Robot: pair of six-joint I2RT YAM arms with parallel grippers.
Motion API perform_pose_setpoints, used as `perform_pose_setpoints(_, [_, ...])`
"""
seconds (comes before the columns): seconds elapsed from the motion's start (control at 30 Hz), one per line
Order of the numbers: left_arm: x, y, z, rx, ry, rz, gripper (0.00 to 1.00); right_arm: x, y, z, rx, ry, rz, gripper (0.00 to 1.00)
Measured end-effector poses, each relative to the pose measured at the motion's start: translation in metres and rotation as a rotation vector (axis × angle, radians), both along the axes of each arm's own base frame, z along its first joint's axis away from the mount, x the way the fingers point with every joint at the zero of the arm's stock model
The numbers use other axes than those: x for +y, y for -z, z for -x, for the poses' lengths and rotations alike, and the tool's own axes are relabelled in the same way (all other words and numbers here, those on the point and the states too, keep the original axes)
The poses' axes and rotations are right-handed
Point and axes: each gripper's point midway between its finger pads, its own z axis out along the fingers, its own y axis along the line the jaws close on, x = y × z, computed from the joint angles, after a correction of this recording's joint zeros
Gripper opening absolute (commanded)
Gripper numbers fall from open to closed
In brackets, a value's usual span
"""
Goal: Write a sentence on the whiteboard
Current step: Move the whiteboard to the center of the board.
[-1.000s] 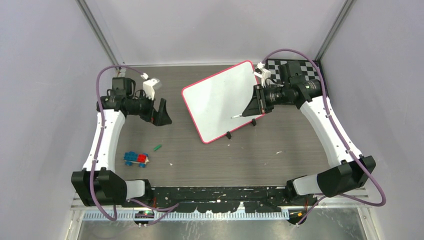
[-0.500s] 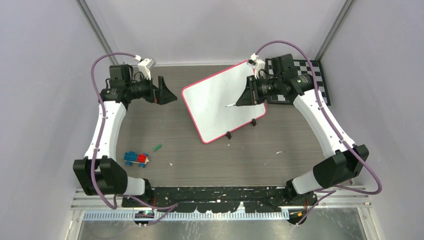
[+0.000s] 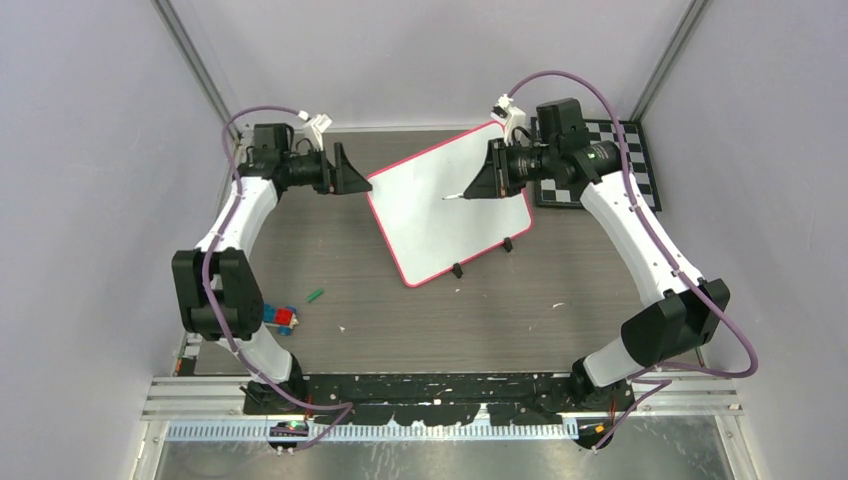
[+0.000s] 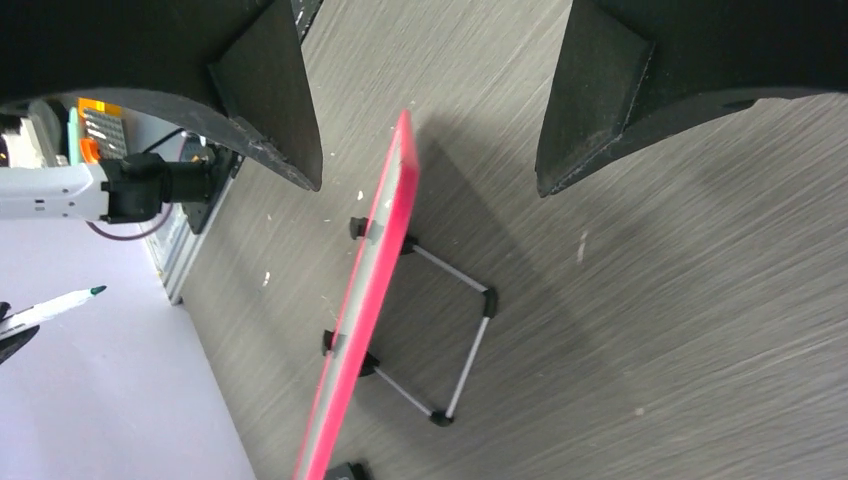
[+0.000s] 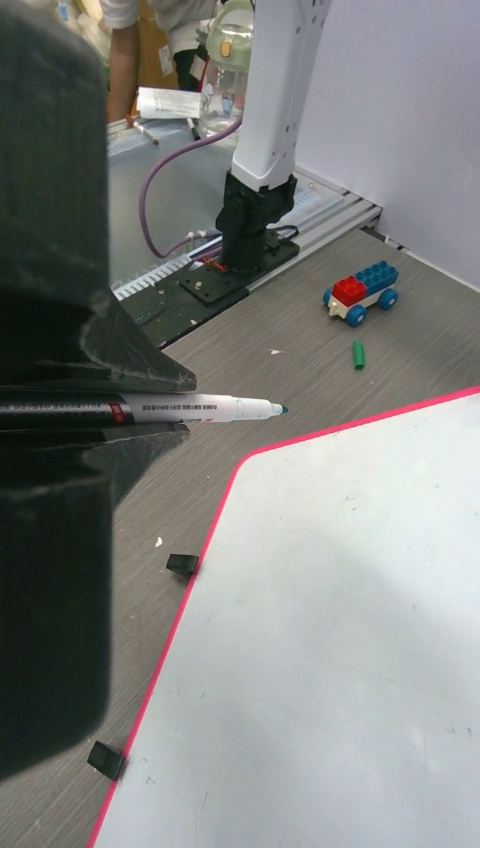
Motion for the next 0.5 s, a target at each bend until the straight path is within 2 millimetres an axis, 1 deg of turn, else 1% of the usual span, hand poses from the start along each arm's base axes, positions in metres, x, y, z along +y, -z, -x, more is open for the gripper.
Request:
perform_pose_setpoints(0.13, [-0.022, 0.003, 0.0, 0.009, 0.063, 0.021, 0.75, 0.001, -0.005, -0.002, -0.012, -0.001, -0.005, 0.0])
perform_pose_setpoints(0.23, [-0.038, -0.002, -0.005, -0.004, 0.105, 0.044, 0.7, 0.001, -0.006, -0.001, -0.016, -0.006, -0.007, 0.0])
perform_pose_setpoints(0.4, [-0.056, -0.005, -0.019, -0.019, 0.155, 0.069, 0.54, 0.0, -0.004, 0.003, -0.001, -0.016, -0.005, 0.0])
perform_pose_setpoints(0.5, [-0.067, -0.001, -0.023, -0.009, 0.191, 0.087, 0.44, -0.003, -0.003, 0.006, 0.009, -0.024, -0.002, 0.0])
